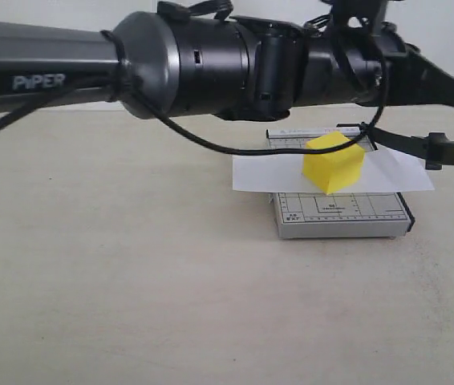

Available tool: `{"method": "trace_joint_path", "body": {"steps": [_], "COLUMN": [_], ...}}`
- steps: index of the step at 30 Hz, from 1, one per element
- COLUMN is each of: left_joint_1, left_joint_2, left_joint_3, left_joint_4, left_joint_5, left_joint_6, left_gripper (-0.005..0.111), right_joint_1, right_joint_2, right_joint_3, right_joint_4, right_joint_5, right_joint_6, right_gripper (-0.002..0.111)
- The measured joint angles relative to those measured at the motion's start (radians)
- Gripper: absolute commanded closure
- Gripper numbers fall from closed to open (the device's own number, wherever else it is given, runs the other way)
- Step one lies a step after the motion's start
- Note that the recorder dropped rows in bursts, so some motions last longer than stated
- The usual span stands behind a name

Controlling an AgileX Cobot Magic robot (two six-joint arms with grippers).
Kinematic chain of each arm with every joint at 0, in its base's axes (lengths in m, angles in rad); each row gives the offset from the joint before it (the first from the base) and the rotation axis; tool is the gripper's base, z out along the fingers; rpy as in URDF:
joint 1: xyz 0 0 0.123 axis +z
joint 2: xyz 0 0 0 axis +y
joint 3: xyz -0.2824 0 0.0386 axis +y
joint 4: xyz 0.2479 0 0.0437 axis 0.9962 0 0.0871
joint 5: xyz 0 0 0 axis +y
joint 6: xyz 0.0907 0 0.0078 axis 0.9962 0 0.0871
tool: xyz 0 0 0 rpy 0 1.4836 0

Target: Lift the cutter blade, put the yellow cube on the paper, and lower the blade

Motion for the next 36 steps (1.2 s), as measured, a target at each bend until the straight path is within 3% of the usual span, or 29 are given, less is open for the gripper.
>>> {"method": "trace_joint_path", "body": {"steps": [3,6,10,15,19,22,25,28,32,36], "left_joint_1": [-0.068,-0.085,-0.032,0.074,0.174,0.241,0.294,0.343,0.427,0.531], "left_joint_2": [-0.106,-0.17,-0.208,-0.313,-0.43,-0.557,-0.74,-0.907,-1.073,-1.238], "left_joint_3": [0.129,0.334,0.574,0.713,0.8,0.854,0.895,0.925,1.015,1.221], "left_joint_4": [0.0,0.0,0.002,0.08,0.359,0.636,0.978,1.197,1.284,1.298], "left_joint_5": [0.059,0.061,-0.103,-0.353,-0.552,-0.637,-0.62,-0.478,-0.288,-0.201], "left_joint_6": [0.211,0.237,-0.092,-0.553,-0.859,-0.951,-0.965,-0.965,-0.965,-0.99], "left_gripper": [0.102,0.102,0.102,0.102,0.102,0.102,0.102,0.102,0.102,0.102], "right_joint_1": [0.0,0.0,0.0,0.0,0.0,0.0,0.0,0.0,0.0,0.0], "right_joint_2": [0.0,0.0,0.0,0.0,0.0,0.0,0.0,0.0,0.0,0.0], "right_joint_3": [0.0,0.0,0.0,0.0,0.0,0.0,0.0,0.0,0.0,0.0], "right_joint_4": [0.0,0.0,0.0,0.0,0.0,0.0,0.0,0.0,0.0,0.0], "right_joint_5": [0.002,0.002,0.002,0.002,0.002,0.002,0.002,0.002,0.002,0.002], "right_joint_6": [0.0,0.0,0.0,0.0,0.0,0.0,0.0,0.0,0.0,0.0], "right_gripper": [0.108,0.108,0.108,0.108,0.108,0.108,0.108,0.108,0.108,0.108]}}
